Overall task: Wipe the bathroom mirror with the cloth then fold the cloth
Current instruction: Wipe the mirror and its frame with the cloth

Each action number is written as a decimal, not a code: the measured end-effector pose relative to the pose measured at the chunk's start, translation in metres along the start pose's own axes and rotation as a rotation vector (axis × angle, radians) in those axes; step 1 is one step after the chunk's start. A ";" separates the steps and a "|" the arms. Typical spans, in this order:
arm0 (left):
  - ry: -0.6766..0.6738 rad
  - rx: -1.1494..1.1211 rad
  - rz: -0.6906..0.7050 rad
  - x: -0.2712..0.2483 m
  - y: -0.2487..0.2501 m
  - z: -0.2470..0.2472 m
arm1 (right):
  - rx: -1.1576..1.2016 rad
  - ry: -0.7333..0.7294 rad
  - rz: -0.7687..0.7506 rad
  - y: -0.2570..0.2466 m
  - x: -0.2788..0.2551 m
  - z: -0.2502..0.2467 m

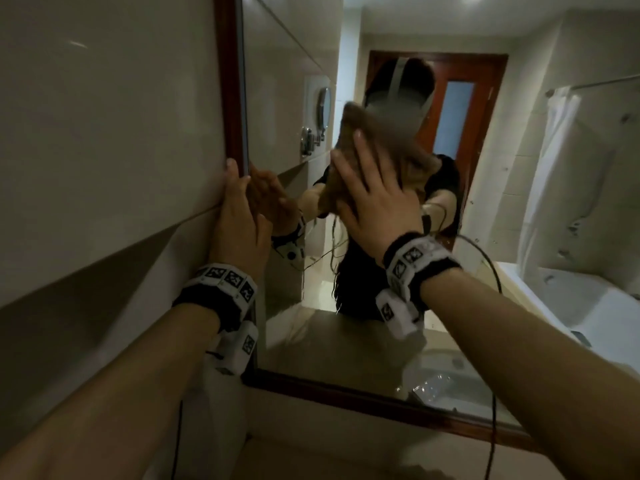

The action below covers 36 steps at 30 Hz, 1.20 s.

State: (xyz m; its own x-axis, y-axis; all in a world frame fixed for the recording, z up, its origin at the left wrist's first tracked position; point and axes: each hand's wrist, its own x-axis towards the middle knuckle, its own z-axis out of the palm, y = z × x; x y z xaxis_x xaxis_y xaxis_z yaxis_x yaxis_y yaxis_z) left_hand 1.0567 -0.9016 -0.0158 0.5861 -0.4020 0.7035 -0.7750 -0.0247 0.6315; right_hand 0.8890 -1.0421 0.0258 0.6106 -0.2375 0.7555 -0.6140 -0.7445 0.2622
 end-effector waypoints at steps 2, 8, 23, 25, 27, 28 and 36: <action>-0.004 -0.038 -0.040 -0.002 0.002 -0.001 | -0.032 0.030 0.020 -0.006 0.022 -0.009; -0.010 -0.174 -0.053 -0.008 -0.002 -0.003 | -0.063 -0.018 -0.155 -0.032 -0.028 0.033; -0.007 -0.278 0.114 -0.033 -0.039 0.007 | -0.120 0.043 -0.269 -0.078 -0.044 0.059; -0.005 -0.322 0.093 -0.044 -0.044 0.006 | -0.111 0.110 -0.179 -0.086 -0.001 0.042; -0.029 -0.329 0.087 -0.057 -0.053 0.006 | -0.042 0.073 -0.106 -0.093 0.023 0.040; -0.048 -0.336 0.077 -0.063 -0.059 0.007 | -0.023 0.067 -0.087 -0.097 0.026 0.041; -0.112 -0.433 0.070 -0.085 -0.085 0.012 | 0.058 -0.133 -0.330 -0.155 -0.095 0.144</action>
State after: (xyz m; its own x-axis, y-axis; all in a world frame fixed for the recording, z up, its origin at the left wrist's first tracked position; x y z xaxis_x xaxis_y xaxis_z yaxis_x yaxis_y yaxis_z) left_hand 1.0699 -0.8761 -0.1328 0.4882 -0.4868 0.7244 -0.6273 0.3813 0.6790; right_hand 0.9981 -0.9942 -0.1735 0.8334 -0.0545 0.5499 -0.3456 -0.8279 0.4417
